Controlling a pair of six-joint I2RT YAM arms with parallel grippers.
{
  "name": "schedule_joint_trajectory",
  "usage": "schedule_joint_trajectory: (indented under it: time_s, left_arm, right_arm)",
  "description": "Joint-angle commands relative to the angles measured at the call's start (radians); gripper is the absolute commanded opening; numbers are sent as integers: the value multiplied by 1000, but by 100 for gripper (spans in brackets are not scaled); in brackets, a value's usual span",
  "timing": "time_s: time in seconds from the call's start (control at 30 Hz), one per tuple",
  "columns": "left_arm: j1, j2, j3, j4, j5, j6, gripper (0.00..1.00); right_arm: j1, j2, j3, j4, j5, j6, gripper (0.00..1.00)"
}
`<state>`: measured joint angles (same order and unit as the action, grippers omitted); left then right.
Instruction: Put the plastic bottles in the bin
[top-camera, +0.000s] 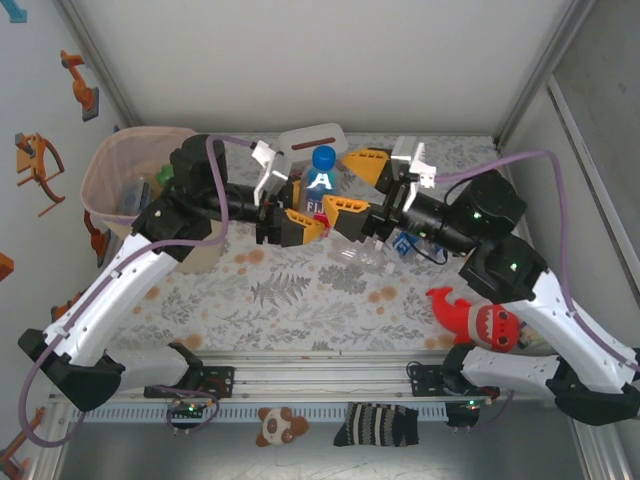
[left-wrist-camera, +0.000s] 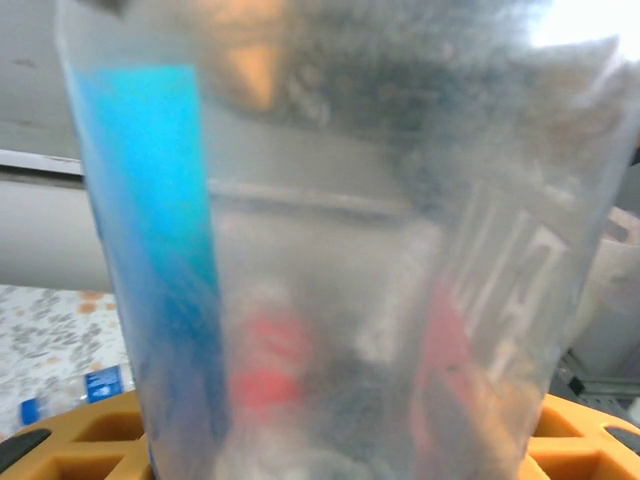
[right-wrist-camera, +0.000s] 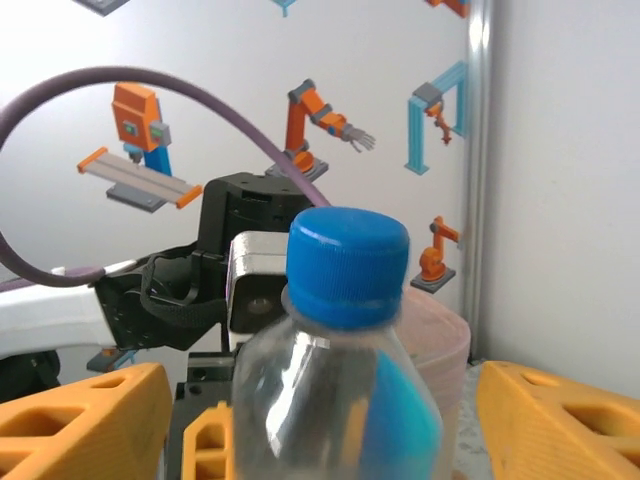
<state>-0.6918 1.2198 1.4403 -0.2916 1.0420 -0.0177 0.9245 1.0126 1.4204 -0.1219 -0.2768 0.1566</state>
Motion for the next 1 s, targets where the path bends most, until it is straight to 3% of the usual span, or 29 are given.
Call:
schedule_joint_trajectory:
  time_s: [0.0, 0.23, 0.37, 0.73, 0.8, 0.87, 0.97]
  left_arm:
    - [49, -53, 22, -54, -83, 24, 53]
    - [186, -70, 123, -354, -484, 70, 54]
    - [307, -67, 167, -463, -619, 49, 54]
    - [678, 23, 246, -719, -836, 7, 54]
    - [749, 38, 239, -721, -851, -52, 54]
    - [811, 42, 207, -679, -786, -133, 54]
    - [828, 14, 116, -546, -779, -300, 59]
  right_arm:
    - [0, -42, -10, -16, 89, -21, 81]
    - [0, -56, 1, -82, 176, -57, 81]
    - [0, -48, 6, -110, 221, -63, 81]
    - [0, -28, 18, -140, 244, -69, 81]
    - [0, -26, 18, -142, 244, -70, 81]
    - [0, -23, 17, -142, 244, -69, 81]
    - [0, -17, 13, -140, 245, -67, 81]
